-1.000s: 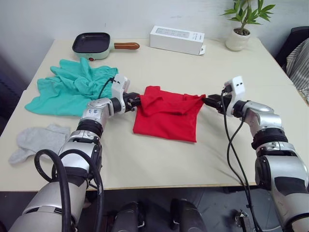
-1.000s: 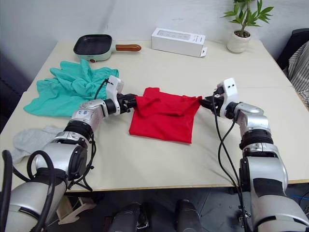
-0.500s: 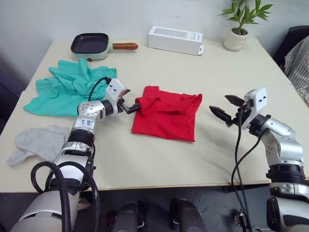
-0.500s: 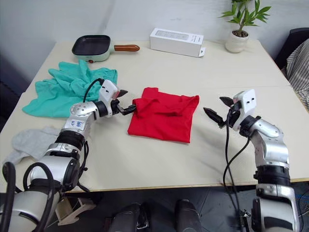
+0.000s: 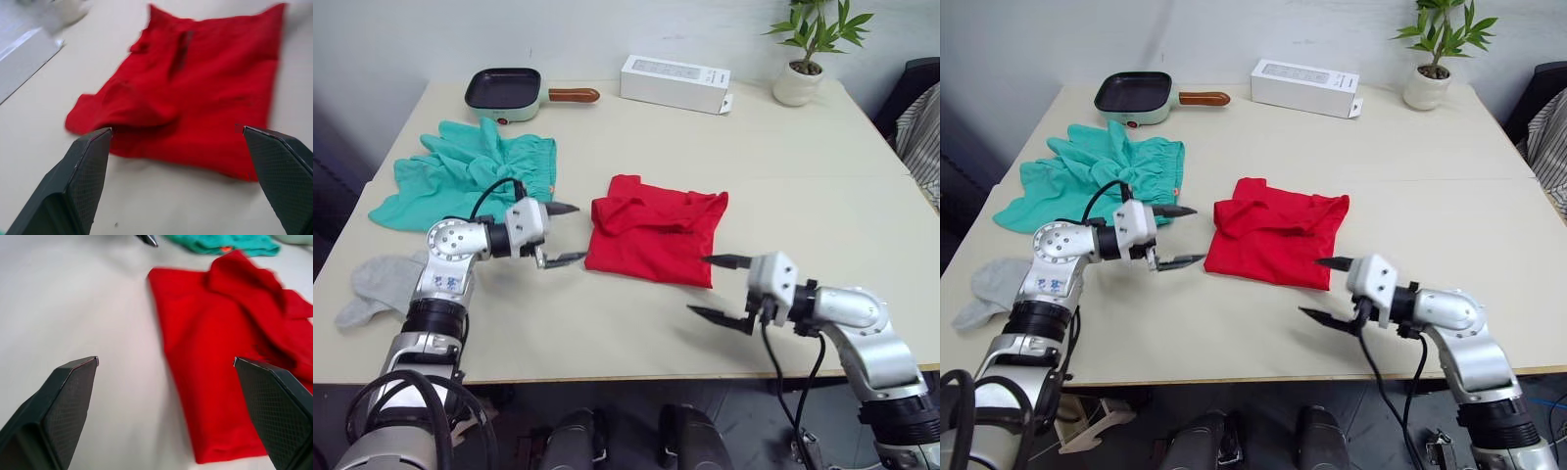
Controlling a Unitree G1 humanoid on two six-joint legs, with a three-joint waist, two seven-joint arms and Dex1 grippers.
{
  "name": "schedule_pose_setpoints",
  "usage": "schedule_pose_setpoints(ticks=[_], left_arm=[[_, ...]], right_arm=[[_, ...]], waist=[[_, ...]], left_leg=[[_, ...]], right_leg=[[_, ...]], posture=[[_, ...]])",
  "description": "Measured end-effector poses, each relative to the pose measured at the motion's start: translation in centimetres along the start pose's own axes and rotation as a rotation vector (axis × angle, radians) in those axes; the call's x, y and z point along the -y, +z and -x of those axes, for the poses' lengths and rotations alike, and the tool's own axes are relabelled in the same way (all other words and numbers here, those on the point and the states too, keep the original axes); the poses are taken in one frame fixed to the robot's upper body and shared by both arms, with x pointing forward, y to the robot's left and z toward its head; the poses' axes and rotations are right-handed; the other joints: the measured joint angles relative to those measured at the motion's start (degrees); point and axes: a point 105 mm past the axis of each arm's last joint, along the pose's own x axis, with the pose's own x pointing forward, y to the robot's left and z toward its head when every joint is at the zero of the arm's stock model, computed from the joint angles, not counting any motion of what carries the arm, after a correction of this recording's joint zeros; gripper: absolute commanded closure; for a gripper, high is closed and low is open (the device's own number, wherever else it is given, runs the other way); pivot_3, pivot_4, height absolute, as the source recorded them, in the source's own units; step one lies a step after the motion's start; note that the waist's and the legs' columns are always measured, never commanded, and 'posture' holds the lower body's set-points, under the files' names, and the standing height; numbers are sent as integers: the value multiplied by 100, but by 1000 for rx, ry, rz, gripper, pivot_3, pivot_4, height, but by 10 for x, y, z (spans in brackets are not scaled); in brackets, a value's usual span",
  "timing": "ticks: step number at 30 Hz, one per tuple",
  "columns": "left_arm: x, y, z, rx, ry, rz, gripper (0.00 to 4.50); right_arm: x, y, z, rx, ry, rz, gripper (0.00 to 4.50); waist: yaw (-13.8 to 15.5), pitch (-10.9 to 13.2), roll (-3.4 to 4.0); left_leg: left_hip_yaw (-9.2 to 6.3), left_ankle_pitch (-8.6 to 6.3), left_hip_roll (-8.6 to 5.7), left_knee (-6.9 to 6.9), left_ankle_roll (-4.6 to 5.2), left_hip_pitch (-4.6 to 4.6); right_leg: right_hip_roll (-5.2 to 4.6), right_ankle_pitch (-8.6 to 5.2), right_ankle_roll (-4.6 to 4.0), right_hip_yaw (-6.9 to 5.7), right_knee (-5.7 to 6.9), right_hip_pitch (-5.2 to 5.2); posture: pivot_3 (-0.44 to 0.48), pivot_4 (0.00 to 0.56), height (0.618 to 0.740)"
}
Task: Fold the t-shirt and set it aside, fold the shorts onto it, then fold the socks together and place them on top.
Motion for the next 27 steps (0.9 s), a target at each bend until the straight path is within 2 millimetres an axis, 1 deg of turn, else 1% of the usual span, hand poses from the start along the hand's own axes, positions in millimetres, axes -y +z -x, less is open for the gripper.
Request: schedule_pose_setpoints(ticks=[3,6,7,10,15,17,18,19,20,22,25,27], left_arm=[[12,-1,-18,2,-54,-40,19],[14,-7,-39,-22,-54,-63,621],[16,-8,-45,-29,-64,-71,932],[14,-11,-49,-49,-72,-87,1886],[12,-19,-56,-86,-63,-64,3447],[14,-21,-56,-90,-65,-55,4018],[15,-22,-56,-92,-68,-51,4335],[15,-22,-55,-91,-65,-41,4464],[16,-22,-51,-87,-61,-28,4464],[24,-22,-44,-61,-65,7,4464],[47,-15,-30,-25,-100,33,4464],[61,-10,-25,-10,-121,45,4464]], right_arm=[[10,-10,-9,-31,-49,49,0],[27,-18,-15,-77,-80,144,603],[31,-21,-18,-97,-71,196,942],[30,-22,-24,-97,-21,296,1952],[43,-34,-25,-122,-49,312,3668],[44,-37,-24,-130,-50,317,4323],[43,-38,-24,-131,-46,319,4500],[43,-38,-25,-125,-40,327,4500],[42,-37,-26,-119,-26,336,4500],[39,-36,-27,-102,-2,347,4500],[34,-33,-24,-67,41,348,4500],[28,-34,-18,-51,70,337,4500]], waist=[[7,0,-1],[-2,-1,-2],[-13,-1,-2],[-24,-4,-5],[-25,-6,-9],[-21,-6,-9],[-24,-6,-9],[-31,-6,-9],[-38,-7,-9],[-71,-7,-8],[-122,-7,-8],[-126,-7,-8]], left_leg=[[0,4,-11,2,10,-2],[-1,6,-11,3,13,-2],[-1,6,-10,2,14,-2],[-1,6,-5,0,13,6],[-1,11,-6,10,21,29],[-2,11,-6,8,21,47],[-2,9,-6,4,19,56],[-2,7,-6,0,17,64],[-2,3,-4,-3,14,70],[-2,-6,11,-4,2,72],[-4,-14,23,-18,-12,73],[-10,-14,23,-21,-13,73]], right_leg=[[-8,2,3,0,3,0],[-7,2,4,-3,6,0],[-6,2,4,-3,7,0],[2,2,4,-7,8,9],[-4,3,5,-3,10,34],[-7,3,5,-2,10,50],[-10,3,5,-1,8,60],[-13,2,4,1,7,64],[-16,2,3,3,5,68],[-15,-1,-3,6,10,72],[-7,-7,-13,9,9,75],[-3,-9,-15,8,5,80]], posture=[[0,150,740],[0,150,740],[0,150,740],[0,150,740],[0,150,740],[0,150,740],[0,150,740],[0,150,740],[0,150,740],[0,150,740],[0,150,740],[0,150,740]])
